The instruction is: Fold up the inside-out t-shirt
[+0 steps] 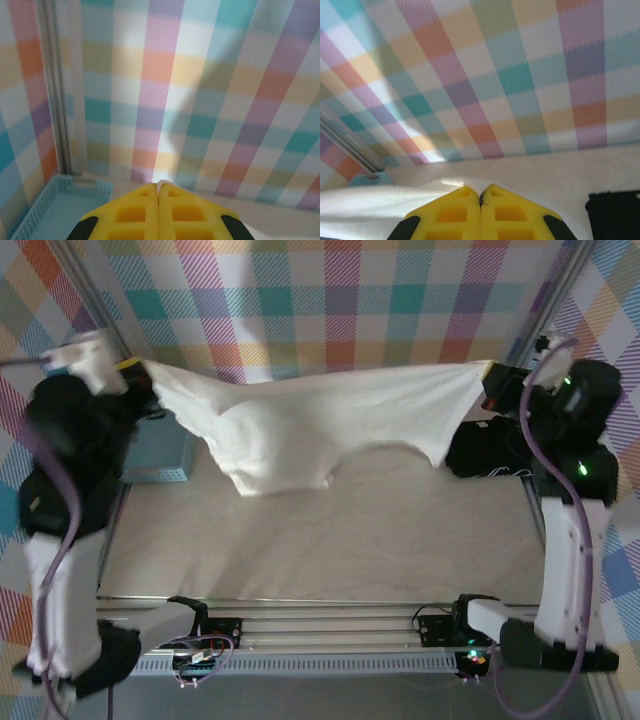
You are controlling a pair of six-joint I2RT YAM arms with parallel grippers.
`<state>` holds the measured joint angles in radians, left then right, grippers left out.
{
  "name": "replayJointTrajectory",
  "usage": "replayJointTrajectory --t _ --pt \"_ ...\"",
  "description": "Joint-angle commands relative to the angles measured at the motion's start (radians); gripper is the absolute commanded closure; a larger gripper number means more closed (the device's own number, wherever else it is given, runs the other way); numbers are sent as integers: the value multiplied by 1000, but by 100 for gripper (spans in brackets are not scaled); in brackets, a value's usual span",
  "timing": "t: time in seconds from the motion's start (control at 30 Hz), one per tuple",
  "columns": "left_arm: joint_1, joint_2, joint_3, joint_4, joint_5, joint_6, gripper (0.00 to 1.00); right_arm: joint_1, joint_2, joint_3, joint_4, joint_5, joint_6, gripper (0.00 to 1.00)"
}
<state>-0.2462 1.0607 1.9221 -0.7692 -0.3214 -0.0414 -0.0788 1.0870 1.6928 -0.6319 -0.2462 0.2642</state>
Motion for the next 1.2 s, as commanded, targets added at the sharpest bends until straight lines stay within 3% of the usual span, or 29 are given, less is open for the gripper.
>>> replayJointTrajectory --t 0.0,0.13,0.4,0.53,0.67,0.83,0.97,1.07,1.17 --pt "11 -111 0 28 20 -15 100 -1 -104 38 -37 23 -25 100" --pt "10 -168 74 -5 43 -19 100 -2 -172 101 -94 24 -24 100" --pt "10 -86 249 -32 26 19 100 -1 -159 252 -150 29 -36 100" --pt "8 99 369 -71 -5 53 100 -2 -96 266 -127 29 -44 100" --pt "11 281 368 -30 -13 71 100 -1 2 208 -57 26 -50 100" --pt "70 512 356 43 58 60 100 1 184 96 74 5 -46 100" --pt "121 729 351 99 122 45 100 35 416 68 171 15 -51 100" --pt "137 918 387 150 148 42 100 78 654 143 210 56 -68 100" --pt "145 1156 588 108 152 52 96 104 928 353 171 95 -67 100"
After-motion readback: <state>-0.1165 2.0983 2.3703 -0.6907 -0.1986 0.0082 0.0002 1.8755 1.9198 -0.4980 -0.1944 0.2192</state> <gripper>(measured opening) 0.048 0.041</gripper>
